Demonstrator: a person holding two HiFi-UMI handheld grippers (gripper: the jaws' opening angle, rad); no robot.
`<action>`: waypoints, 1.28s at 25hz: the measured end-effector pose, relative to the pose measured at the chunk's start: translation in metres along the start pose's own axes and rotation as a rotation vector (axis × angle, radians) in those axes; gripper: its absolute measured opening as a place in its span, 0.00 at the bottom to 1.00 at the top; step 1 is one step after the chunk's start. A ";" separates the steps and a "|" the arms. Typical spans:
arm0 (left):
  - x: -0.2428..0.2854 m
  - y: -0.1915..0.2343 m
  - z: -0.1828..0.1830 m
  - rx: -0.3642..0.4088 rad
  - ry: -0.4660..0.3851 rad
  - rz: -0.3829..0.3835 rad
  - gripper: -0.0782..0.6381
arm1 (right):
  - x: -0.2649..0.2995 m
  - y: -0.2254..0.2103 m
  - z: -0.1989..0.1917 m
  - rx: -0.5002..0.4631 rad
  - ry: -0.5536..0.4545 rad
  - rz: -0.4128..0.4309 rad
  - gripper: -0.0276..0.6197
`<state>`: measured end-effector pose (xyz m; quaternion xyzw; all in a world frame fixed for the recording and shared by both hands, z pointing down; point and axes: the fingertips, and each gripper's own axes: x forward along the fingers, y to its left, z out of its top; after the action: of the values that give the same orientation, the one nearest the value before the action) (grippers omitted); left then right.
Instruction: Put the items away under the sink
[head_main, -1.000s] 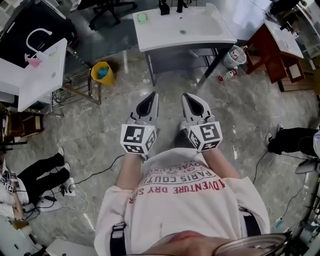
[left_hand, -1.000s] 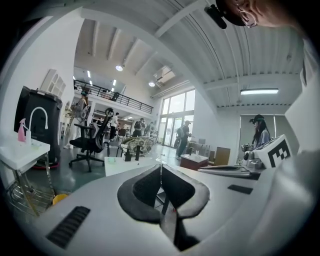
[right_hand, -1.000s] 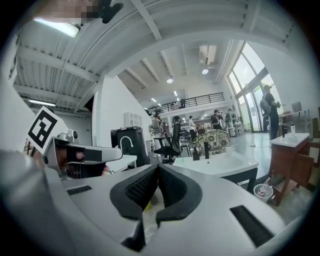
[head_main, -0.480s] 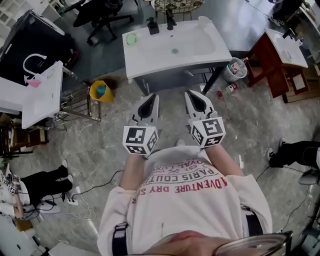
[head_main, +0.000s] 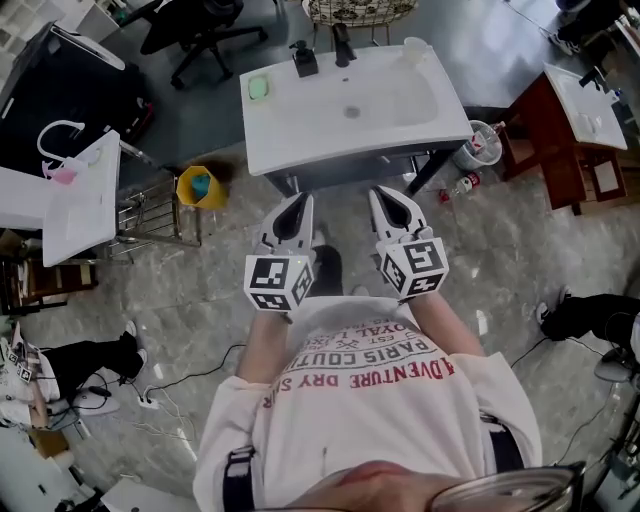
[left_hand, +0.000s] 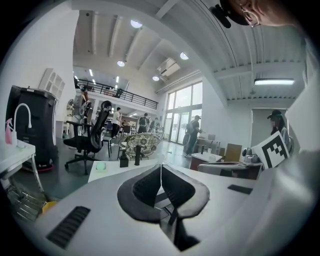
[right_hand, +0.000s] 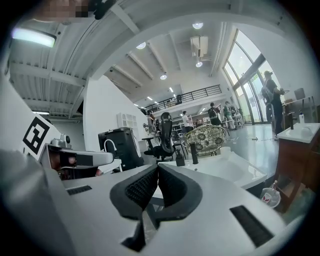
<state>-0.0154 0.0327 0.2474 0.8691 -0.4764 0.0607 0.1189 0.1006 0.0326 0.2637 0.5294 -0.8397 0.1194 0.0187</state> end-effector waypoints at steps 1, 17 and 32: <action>0.008 0.007 -0.001 -0.004 0.004 -0.006 0.15 | 0.010 -0.001 -0.001 -0.002 0.006 -0.002 0.08; 0.149 0.191 0.079 -0.009 -0.051 -0.090 0.15 | 0.215 -0.026 0.077 -0.099 -0.090 -0.121 0.08; 0.213 0.279 0.058 -0.039 -0.016 0.011 0.15 | 0.354 -0.052 0.038 -0.088 0.041 -0.088 0.08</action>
<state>-0.1361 -0.2998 0.2796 0.8644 -0.4832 0.0450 0.1317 -0.0043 -0.3105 0.2927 0.5619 -0.8195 0.0924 0.0643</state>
